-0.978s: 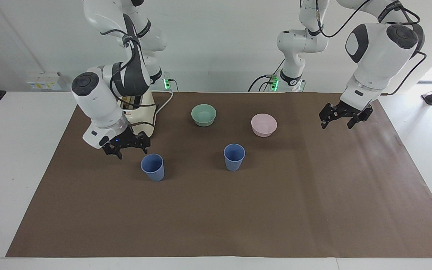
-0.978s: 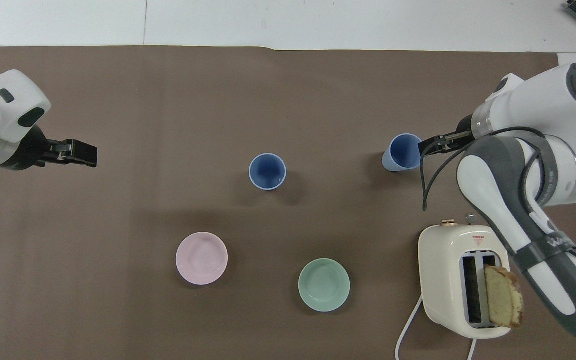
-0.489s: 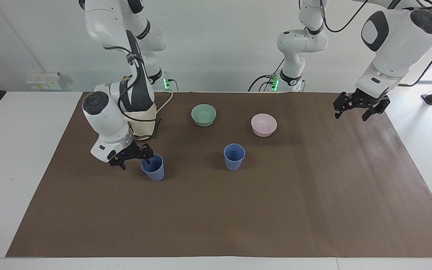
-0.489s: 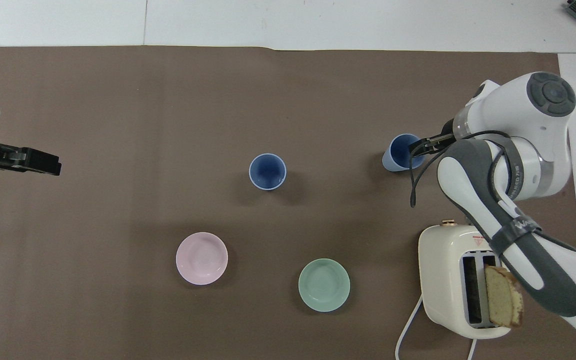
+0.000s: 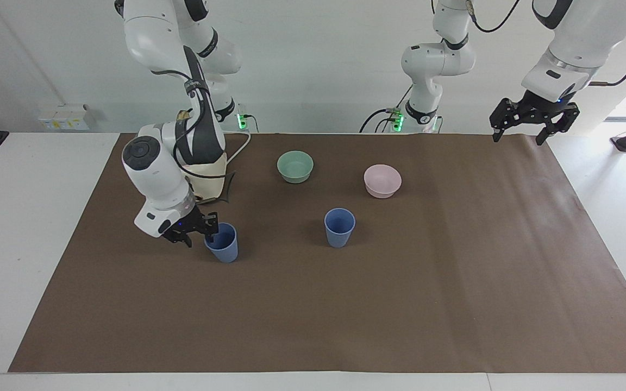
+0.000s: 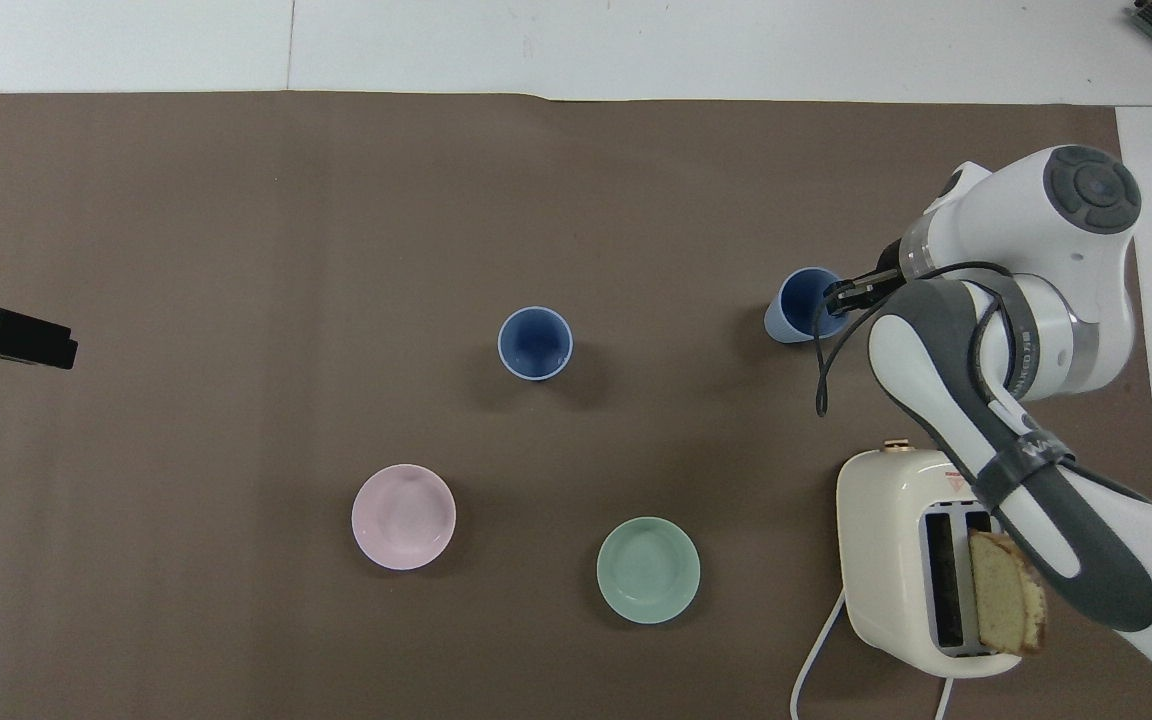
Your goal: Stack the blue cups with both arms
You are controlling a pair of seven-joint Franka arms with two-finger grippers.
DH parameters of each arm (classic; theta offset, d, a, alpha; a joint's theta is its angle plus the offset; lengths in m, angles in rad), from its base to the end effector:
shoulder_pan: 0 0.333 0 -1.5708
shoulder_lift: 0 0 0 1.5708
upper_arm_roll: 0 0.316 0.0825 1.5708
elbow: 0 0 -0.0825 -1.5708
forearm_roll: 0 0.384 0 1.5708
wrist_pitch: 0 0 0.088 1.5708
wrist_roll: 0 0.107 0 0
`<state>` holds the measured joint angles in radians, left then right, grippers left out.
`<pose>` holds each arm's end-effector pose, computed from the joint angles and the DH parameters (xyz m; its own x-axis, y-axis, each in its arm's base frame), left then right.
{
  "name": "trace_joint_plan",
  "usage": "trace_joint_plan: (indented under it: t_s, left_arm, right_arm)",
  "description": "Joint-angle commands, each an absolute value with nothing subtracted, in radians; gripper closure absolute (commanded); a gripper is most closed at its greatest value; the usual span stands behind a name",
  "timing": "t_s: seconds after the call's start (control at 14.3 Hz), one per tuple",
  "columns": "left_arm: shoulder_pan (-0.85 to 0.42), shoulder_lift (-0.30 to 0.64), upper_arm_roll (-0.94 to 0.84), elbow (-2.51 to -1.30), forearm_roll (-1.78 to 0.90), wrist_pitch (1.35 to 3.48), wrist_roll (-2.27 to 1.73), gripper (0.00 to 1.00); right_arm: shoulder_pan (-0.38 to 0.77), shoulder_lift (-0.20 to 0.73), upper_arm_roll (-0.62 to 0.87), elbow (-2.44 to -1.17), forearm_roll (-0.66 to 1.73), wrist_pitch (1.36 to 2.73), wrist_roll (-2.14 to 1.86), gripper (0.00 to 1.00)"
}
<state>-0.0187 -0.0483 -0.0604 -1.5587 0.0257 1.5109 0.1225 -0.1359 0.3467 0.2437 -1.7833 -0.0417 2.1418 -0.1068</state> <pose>0.5320 -0.0402 0.6512 0.9801 -0.1986 -0.0031 -0.1986 -0.9797 -0.0284 0.6408 0.0556 0.3683 0.9752 0.2194 0.0275 0.2205 -0.9744 -0.0438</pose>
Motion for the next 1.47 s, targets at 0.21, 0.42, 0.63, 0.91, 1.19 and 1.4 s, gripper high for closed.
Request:
trace_joint_plan:
  t_s: [0.21, 0.42, 0.63, 0.91, 1.19, 1.4]
  left_arm:
    - [-0.009, -0.077, -0.058, -1.543, 0.034, 1.468, 0.121, 0.0]
    - [-0.009, -0.1, -0.054, -1.557, 0.031, 1.468, 0.121, 0.0]
    - [-0.008, -0.098, -0.051, -1.555, -0.009, 1.47, 0.118, 0.0]
    - [-0.008, -0.098, -0.051, -1.558, -0.018, 1.476, 0.097, 0.0]
    - [-0.015, -0.1, -0.054, -1.555, -0.015, 1.465, 0.1, 0.0]
    - [-0.006, -0.1, -0.052, -1.555, -0.015, 1.465, 0.1, 0.0]
  right_arm:
    - [-0.115, 0.348, 0.248, -1.77, -0.064, 2.14, -0.092, 1.0]
    - [-0.081, 0.345, 0.249, -1.714, -0.06, 2.079, -0.051, 1.0]
    - [-0.031, 0.342, 0.25, -1.599, -0.063, 1.946, 0.089, 1.0]
    - [0.037, 0.341, 0.256, -1.48, -0.049, 1.836, 0.23, 1.0]
    - [0.168, 0.348, 0.255, -1.431, -0.055, 1.855, 0.392, 1.0]
    - [0.219, 0.356, 0.256, -1.413, -0.055, 1.871, 0.416, 1.0]
